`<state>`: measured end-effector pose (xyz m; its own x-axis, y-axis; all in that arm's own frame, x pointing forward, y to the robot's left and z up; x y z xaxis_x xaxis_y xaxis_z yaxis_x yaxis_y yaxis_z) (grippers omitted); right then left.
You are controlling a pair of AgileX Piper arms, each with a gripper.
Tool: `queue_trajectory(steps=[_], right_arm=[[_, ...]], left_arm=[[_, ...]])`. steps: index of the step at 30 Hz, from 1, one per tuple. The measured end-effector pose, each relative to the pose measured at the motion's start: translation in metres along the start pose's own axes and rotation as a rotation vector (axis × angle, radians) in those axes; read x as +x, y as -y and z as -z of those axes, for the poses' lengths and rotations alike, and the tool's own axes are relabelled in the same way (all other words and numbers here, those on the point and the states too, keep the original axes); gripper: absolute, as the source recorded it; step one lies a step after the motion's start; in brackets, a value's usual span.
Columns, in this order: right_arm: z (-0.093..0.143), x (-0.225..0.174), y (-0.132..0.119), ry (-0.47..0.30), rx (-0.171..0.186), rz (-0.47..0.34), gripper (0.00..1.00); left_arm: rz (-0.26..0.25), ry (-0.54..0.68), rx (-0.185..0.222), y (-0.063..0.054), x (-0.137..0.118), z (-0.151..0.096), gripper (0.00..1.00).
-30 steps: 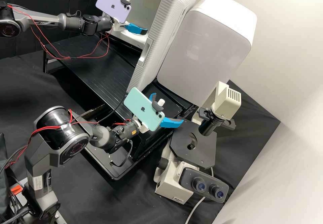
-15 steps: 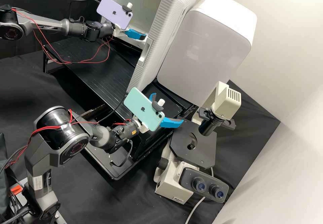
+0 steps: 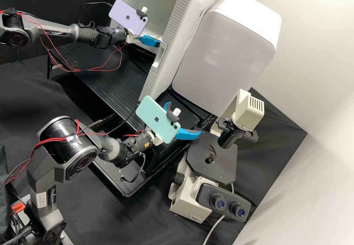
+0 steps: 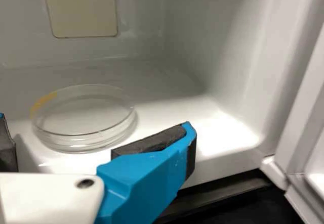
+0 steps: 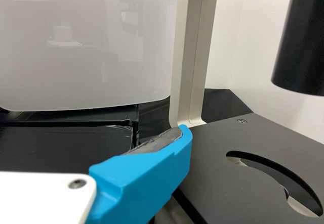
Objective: Take the petri dish out of the incubator
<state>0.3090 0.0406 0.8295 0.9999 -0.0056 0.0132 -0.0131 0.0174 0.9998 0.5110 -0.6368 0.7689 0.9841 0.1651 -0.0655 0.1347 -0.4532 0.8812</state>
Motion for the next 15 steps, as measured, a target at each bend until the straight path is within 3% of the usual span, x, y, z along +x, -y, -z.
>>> queue_trajectory(steps=[15], right_arm=[[0.0000,0.0000,0.0000,0.000,0.000,0.000,1.00]], left_arm=[[-0.016,0.011,-0.012,-0.0013,0.0050,-0.0037,1.00]])
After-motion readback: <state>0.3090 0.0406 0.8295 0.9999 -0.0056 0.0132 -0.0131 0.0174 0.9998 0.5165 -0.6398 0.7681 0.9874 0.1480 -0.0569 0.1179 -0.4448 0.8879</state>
